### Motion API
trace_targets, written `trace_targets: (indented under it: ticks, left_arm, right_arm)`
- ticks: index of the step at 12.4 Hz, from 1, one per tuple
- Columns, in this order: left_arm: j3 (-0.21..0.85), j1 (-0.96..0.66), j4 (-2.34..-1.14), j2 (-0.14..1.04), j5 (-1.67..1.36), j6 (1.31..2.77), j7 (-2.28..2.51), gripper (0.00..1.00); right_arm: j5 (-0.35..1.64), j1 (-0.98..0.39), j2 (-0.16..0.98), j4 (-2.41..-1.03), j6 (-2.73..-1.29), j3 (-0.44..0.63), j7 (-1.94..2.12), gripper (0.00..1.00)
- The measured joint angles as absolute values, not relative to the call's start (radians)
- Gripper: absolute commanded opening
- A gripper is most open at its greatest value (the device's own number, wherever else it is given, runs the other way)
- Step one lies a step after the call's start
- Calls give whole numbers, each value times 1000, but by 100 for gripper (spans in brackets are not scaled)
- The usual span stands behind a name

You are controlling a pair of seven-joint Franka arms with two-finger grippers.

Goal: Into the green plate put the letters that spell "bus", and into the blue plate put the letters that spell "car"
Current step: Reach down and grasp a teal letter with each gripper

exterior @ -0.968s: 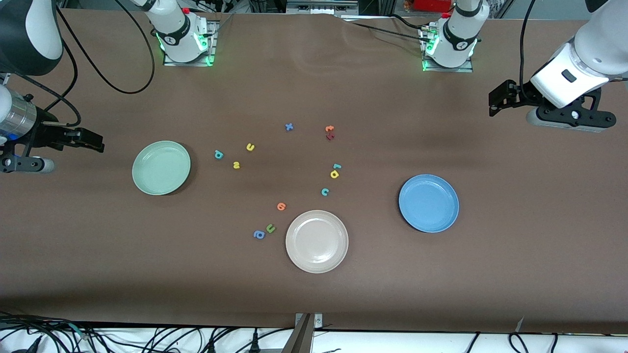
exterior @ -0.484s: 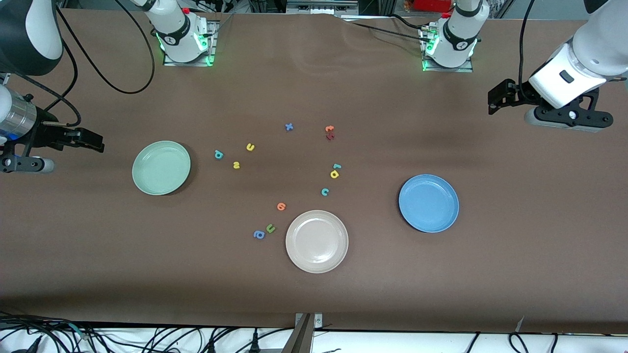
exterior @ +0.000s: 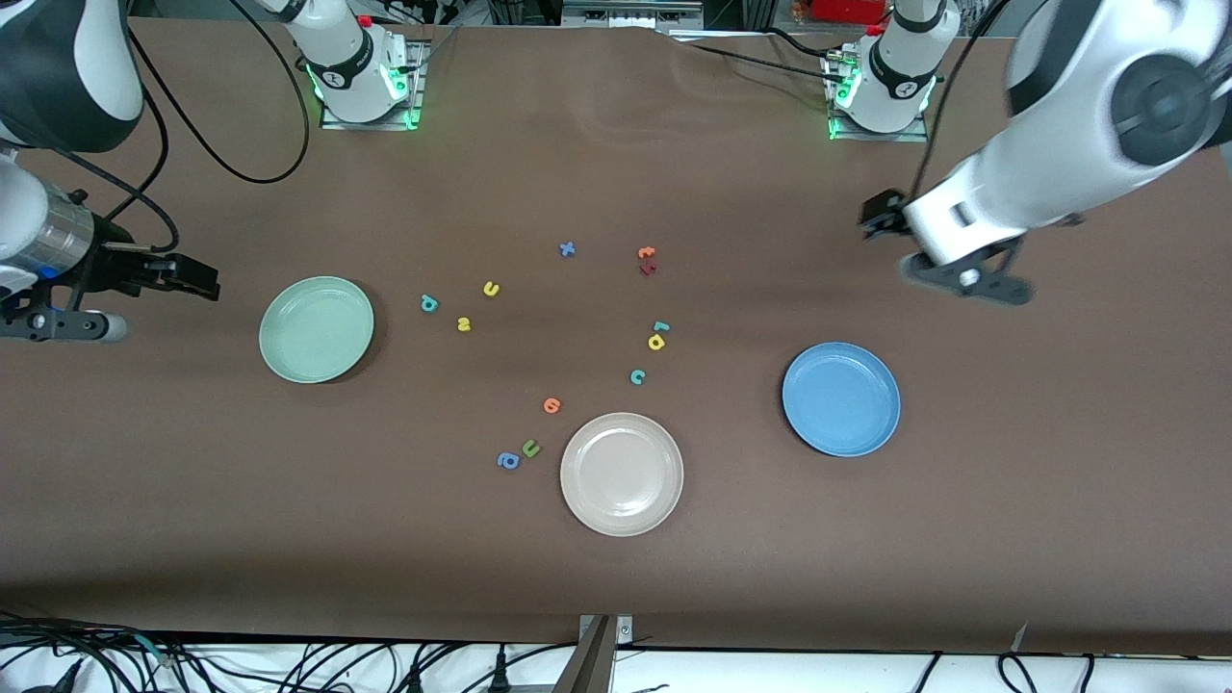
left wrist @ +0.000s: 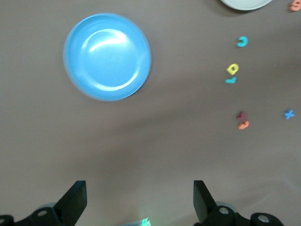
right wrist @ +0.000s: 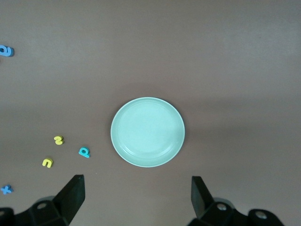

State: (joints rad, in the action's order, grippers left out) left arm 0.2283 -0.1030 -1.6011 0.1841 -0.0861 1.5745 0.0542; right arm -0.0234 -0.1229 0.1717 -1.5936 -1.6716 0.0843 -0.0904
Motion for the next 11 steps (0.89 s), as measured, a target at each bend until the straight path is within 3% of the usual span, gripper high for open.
trace_targets:
  ticks: [6,9,11]
  left_arm:
    - [234,-307,-1613,487,-87,2070,68,96]
    - [233,-366,-1615,655,-81,2346,68,85]
    - [230,-399,-1612,739,-15,2461,66,85]
  right_arm:
    - [-22,-168,180,-1801,-1889,22,-273,99]
    - [-21,-170,191,-1989,-2120,-37,-375,100]
    - [-21,-172,213,-2141,-2332,-65,-431,99]
